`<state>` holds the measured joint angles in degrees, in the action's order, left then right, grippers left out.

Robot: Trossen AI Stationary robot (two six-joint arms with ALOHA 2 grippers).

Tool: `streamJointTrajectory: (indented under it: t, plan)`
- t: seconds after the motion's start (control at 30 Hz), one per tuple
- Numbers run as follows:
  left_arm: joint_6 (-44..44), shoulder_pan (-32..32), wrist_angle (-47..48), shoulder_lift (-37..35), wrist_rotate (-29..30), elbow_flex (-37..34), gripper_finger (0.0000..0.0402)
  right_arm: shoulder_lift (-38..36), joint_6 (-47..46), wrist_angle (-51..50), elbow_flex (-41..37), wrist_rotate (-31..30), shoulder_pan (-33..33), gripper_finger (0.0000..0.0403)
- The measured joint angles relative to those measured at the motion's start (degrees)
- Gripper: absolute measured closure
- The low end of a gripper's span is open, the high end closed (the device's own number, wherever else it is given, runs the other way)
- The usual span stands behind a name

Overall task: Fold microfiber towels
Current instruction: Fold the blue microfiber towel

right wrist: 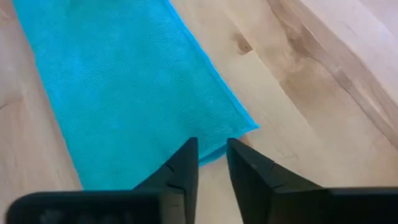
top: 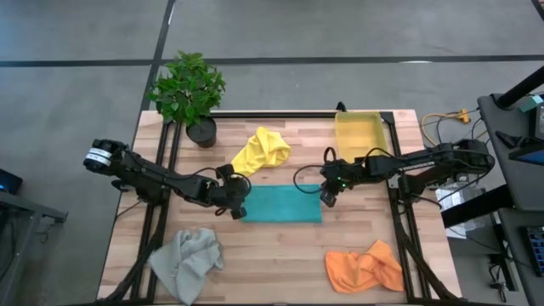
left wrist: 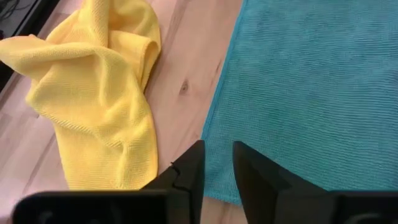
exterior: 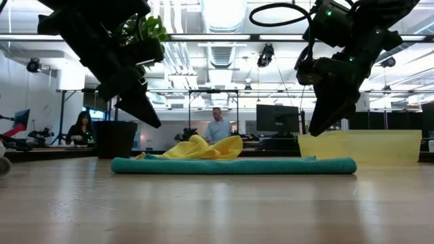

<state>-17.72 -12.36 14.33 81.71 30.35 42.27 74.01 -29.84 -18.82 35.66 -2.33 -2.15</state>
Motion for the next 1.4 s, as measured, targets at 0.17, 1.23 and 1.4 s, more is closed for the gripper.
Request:
streamJointTrajectory:
  t: [0.17,1.23,1.4]
  plan:
    - [-0.5,0.0,-0.1,-0.6,-0.6,0.6,0.0315,-0.5,-0.3,2.0,0.0,6.0,0.5,0.0293]
    - [-15.0,-3.1,-11.8,11.3,-32.4,1.0,0.0401,18.0,-8.1,4.7,5.5,0.1,9.5,0.0394]
    - [-15.2,-4.6,-16.3,11.2,-36.9,1.2,0.0401,17.0,-5.2,-4.5,7.3,-2.9,7.1,0.0394]
